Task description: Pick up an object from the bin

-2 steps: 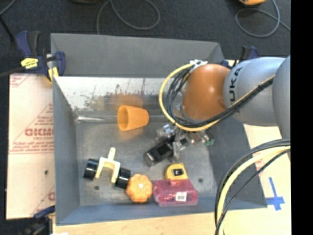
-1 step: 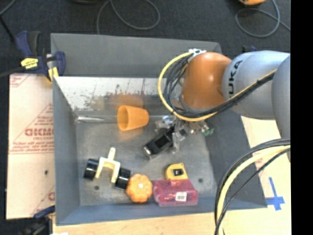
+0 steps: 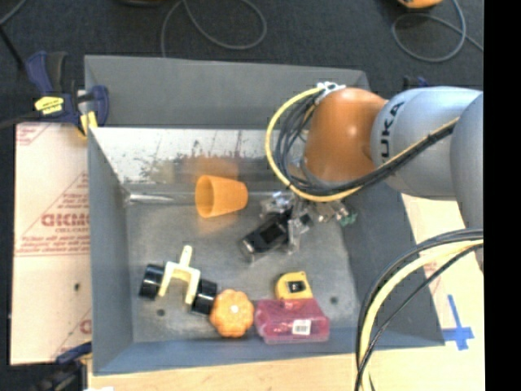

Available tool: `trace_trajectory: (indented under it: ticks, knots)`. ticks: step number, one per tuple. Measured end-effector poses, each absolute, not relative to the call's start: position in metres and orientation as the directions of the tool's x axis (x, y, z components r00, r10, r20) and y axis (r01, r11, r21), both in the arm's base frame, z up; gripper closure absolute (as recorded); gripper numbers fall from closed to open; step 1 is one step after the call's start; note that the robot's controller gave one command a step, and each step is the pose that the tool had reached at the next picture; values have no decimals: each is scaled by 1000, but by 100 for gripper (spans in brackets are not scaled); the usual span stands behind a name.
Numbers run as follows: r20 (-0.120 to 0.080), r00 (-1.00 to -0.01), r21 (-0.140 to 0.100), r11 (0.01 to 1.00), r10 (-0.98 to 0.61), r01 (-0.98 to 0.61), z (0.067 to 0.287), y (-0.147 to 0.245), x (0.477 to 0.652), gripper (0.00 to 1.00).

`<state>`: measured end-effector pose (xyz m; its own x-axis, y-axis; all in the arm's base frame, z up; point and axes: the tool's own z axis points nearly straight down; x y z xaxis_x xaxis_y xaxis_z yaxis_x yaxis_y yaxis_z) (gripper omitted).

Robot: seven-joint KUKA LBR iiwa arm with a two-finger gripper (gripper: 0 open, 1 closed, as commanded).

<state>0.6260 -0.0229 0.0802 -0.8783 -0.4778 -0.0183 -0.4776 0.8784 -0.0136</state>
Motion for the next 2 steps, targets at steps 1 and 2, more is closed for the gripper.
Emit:
trace_trajectory:
  ticks: [1,2]
  knots:
    - [-12,-834,-15,834,-552,-552,73,-21,620,100]
    - [-16,-760,-20,760,-650,-650,71,-16,624,100]
